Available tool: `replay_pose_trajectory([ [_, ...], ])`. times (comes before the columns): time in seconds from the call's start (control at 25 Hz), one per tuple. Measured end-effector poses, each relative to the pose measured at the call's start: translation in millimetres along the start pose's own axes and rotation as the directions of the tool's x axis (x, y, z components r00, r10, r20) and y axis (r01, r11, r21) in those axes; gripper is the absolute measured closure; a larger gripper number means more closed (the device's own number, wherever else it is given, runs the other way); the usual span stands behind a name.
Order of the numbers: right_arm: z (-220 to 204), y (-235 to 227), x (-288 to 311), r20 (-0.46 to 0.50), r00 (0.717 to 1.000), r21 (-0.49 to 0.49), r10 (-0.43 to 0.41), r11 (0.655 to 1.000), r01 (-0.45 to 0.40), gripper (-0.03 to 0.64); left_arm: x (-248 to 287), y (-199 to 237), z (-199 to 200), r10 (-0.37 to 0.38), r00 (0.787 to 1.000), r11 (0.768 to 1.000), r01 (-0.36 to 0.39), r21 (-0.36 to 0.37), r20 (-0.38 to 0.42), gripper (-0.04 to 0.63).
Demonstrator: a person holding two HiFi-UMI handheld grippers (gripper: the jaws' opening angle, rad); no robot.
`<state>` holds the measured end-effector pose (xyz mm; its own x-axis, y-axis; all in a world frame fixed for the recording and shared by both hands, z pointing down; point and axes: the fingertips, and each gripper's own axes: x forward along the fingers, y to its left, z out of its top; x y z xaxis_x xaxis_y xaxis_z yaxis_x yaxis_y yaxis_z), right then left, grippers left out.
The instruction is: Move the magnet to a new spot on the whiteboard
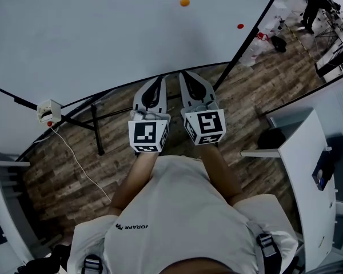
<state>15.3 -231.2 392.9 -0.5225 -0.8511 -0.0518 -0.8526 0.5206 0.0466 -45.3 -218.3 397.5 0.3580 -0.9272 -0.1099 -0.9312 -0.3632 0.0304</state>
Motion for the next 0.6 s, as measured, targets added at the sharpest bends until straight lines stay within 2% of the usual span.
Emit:
replay_pose_trajectory([
  [0.6, -2, 7, -15, 0.008, 1.000, 0.014, -0.001, 1.000, 0.001, 0.603, -6, -2, 0, -0.005, 1.000, 1.000, 0.005, 0.011, -0.006, 0.592],
])
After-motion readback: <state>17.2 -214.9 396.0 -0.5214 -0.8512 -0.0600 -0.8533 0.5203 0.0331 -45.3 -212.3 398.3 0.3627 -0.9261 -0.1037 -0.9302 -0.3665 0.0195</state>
